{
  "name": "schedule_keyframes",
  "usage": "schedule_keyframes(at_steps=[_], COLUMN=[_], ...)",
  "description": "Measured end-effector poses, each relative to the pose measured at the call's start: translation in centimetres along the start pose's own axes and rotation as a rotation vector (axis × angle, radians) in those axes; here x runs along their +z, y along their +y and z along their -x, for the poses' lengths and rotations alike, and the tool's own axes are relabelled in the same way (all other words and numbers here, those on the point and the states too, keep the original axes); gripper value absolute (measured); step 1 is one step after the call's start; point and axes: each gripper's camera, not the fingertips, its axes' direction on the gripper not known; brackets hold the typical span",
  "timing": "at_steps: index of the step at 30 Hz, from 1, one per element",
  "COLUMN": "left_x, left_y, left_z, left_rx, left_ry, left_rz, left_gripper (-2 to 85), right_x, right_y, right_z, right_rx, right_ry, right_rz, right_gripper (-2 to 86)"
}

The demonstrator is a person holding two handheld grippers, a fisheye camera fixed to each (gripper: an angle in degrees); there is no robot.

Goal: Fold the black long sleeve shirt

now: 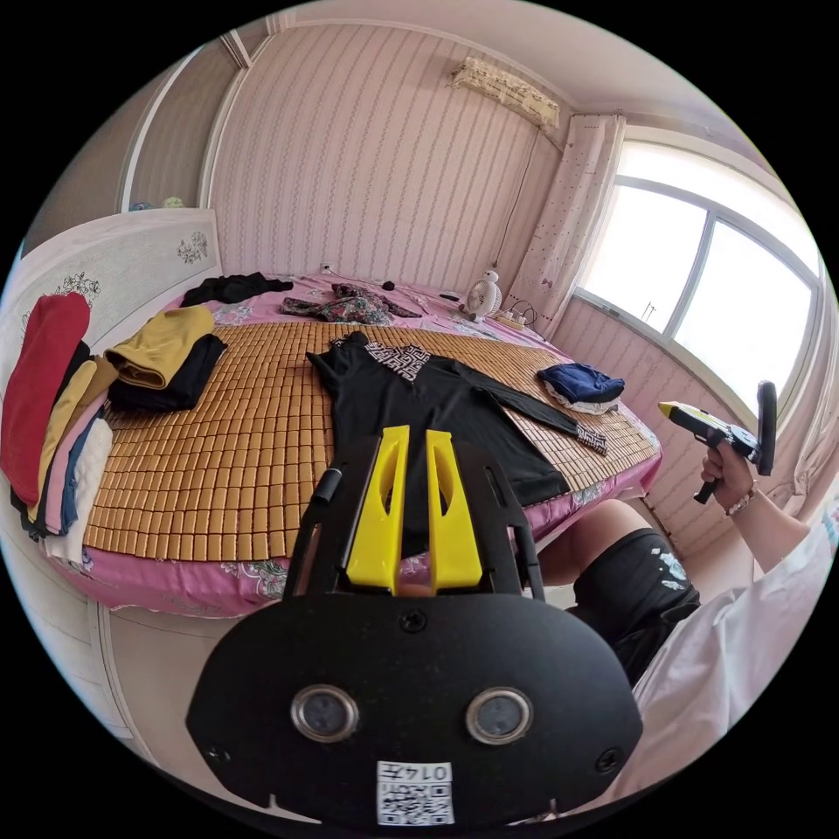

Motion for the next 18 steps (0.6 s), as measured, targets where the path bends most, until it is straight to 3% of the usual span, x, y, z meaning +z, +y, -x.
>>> schedule_keyframes(at_steps=[6, 18], left_x=[-1.9, 1.2], left_y=[2.6, 1.9], left_z=[1.6, 4.7], left_rx=[-0.135, -0.116], left_ry=[0.114, -0.089], left_rz=[0.018, 0.087], left_gripper=[3.9, 4.4], right_x=[4.5, 15.0], right_y=[-2.7, -15.2], right_z=[4.0, 12.7], right_rx=[-0.070, -0.263], right_ry=[-0.203, -0.497], right_rz=[0.133, 0.303], right_gripper=[-0.1, 2.0])
